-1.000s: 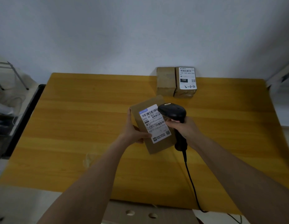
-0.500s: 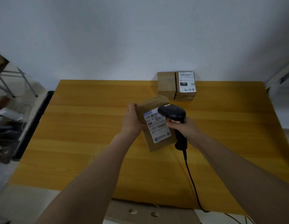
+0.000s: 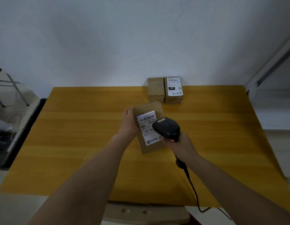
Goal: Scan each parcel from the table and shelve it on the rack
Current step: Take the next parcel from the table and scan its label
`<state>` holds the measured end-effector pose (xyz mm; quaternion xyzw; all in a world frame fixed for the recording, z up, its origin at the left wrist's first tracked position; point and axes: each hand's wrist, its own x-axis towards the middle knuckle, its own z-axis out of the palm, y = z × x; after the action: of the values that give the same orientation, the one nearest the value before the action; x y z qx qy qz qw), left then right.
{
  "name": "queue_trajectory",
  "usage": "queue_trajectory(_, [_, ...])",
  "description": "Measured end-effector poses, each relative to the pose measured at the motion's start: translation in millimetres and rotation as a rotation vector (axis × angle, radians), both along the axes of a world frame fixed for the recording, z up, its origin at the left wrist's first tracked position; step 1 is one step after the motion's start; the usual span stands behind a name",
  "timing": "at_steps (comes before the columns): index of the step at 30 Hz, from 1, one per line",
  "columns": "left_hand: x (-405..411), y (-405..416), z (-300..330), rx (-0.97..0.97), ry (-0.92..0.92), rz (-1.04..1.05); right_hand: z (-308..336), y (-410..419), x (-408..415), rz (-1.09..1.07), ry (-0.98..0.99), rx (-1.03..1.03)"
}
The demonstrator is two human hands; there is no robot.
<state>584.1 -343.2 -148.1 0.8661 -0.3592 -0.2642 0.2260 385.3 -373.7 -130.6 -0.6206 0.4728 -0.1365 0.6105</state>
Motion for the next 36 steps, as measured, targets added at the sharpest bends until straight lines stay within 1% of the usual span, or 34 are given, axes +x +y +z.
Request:
queue_trajectory(11, [-8,0,2,-0.03,0.042,0.031,3,3,-16,0.011,0.02,0.013])
queue_trajectory(18, [-10,1,-1,-0.038,0.047,0.047,1,0,-19,0.025,-0.027,0.057])
queue_trajectory(22, [-12,5,-7,-0.08,0.099,0.077,2,-9,-17,-0.046,-0.083,0.096])
queue_trajectory(25, [-18,12,-12,-0.142,0.127,0.094,-3,-23,-11,-0.192,-0.085,0.136])
queue_trajectory(28, [-24,19,-21,-0.206,0.11,0.092,-17,-39,-3,-0.329,-0.079,0.238])
queue_trajectory(31, [-30,26,-31,-0.26,0.114,0.12,-29,-51,5,-0.416,-0.038,0.344])
queue_trajectory(33, [-36,30,-36,-0.289,0.174,0.171,-37,-55,9,-0.436,-0.01,0.373])
queue_trajectory(36, [-49,29,-39,-0.239,0.372,0.3,-46,-57,12,-0.447,-0.008,0.423])
